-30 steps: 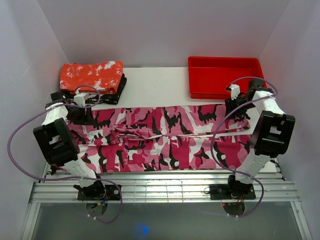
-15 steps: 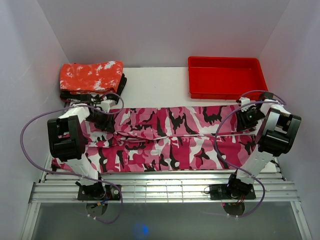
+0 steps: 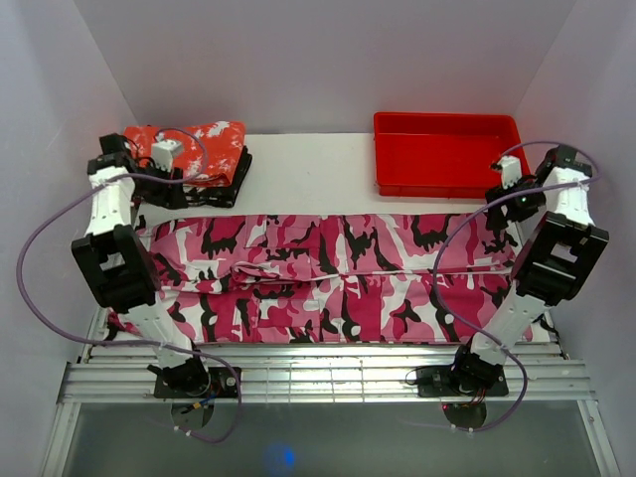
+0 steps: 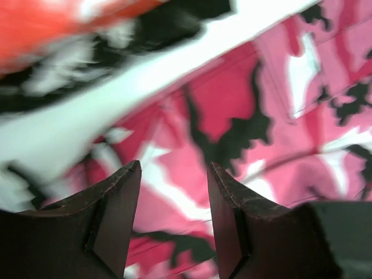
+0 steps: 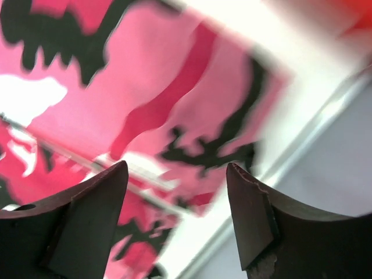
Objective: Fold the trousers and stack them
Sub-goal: Flatten the trousers out, then fold the trousers
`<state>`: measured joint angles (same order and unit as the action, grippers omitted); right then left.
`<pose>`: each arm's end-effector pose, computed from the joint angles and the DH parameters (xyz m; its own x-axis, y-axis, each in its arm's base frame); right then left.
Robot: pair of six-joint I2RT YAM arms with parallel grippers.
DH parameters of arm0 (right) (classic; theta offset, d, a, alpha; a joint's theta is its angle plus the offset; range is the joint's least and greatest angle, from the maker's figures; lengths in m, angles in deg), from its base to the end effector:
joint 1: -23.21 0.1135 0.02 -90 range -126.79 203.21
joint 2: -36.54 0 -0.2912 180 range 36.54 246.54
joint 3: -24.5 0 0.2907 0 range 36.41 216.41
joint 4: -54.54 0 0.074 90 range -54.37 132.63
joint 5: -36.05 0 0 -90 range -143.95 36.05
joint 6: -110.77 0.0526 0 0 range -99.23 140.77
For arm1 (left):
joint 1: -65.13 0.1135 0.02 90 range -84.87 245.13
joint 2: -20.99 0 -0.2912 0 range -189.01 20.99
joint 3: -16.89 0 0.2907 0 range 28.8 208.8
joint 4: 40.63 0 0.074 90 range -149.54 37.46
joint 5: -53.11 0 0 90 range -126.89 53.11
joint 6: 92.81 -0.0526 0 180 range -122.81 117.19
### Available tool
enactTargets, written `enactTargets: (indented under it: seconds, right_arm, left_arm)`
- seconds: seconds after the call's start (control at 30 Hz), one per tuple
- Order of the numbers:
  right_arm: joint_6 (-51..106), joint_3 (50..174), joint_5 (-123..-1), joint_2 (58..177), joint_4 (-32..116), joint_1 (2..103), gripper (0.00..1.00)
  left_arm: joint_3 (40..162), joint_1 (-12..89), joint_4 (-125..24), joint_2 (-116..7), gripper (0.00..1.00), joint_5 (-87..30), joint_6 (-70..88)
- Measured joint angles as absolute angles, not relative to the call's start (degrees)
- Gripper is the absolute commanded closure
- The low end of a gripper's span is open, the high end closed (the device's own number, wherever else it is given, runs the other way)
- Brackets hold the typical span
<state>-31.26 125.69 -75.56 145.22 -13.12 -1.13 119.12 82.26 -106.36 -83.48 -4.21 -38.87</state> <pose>0.4025 -0.1608 0.2327 -0.7761 -0.4533 -0.4383 -0.5114 0.8592 0.0170 0.4170 0.0988 0.2745 -0.7481 0.2879 -0.5978 0.4775 0.8592 -0.1838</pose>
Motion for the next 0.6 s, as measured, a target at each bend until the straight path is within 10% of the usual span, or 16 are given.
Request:
enactTargets:
  seconds: [0.6]
  right_arm:
    - [-48.7, 146.1, -72.9, 160.4, -18.6, 5.8, 0.32]
  left_arm:
    - [143.2, 93.1, -121.5, -108.6, 0.42, -5.1, -60.0]
